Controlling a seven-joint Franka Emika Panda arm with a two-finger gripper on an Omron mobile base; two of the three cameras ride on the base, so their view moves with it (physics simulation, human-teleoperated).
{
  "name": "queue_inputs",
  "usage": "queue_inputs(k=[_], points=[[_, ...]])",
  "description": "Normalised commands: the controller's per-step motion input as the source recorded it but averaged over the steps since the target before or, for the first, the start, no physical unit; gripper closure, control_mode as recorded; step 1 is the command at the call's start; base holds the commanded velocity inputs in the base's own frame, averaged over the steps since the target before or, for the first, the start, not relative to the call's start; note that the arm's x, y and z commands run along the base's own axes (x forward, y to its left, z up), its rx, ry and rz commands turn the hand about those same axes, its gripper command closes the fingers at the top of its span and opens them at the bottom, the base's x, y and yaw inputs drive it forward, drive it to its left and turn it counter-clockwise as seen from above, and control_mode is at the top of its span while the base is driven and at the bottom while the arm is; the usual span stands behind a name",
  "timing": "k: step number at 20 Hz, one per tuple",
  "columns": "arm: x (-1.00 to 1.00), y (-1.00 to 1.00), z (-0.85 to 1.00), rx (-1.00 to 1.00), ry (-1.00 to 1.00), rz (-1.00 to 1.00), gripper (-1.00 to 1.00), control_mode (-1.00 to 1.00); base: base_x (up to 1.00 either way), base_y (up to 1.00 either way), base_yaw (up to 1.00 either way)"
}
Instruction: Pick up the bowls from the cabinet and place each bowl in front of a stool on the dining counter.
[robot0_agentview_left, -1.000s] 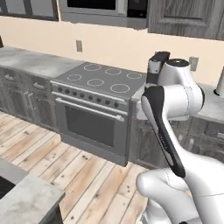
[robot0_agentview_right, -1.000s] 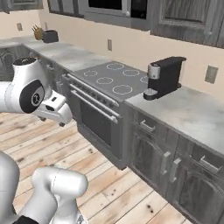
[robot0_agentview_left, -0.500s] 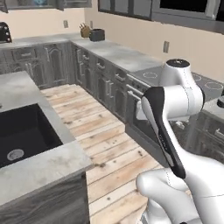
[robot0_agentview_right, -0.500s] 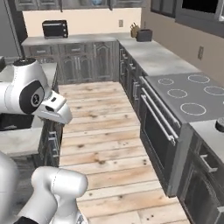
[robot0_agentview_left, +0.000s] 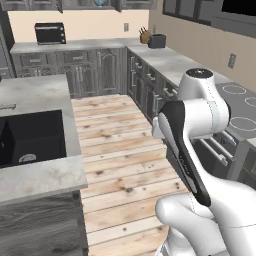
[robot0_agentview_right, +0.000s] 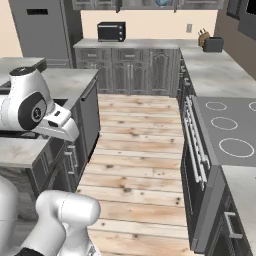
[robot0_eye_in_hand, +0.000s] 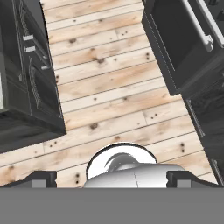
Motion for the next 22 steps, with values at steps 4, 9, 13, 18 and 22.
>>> queue_inputs(k=[4,9,13,18,22], points=[[0.00,0.00,0.00,0.00,0.00,0.00,-1.00,1.00,0.10,-0.32,-0.06],[0.00,0.00,0.00,0.00,0.00,0.00,-1.00,1.00,0.71,0.17,-0.09],[0.00,0.00,0.00,0.00,0.00,0.00,-1.00,1.00,1.00,0.01,0.02],[0.00,0.00,0.00,0.00,0.00,0.00,-1.00,1.00,1.00,-0.18,0.14],[0.00,0.00,0.00,0.00,0.00,0.00,-1.00,1.00,1.00,-0.37,0.12]])
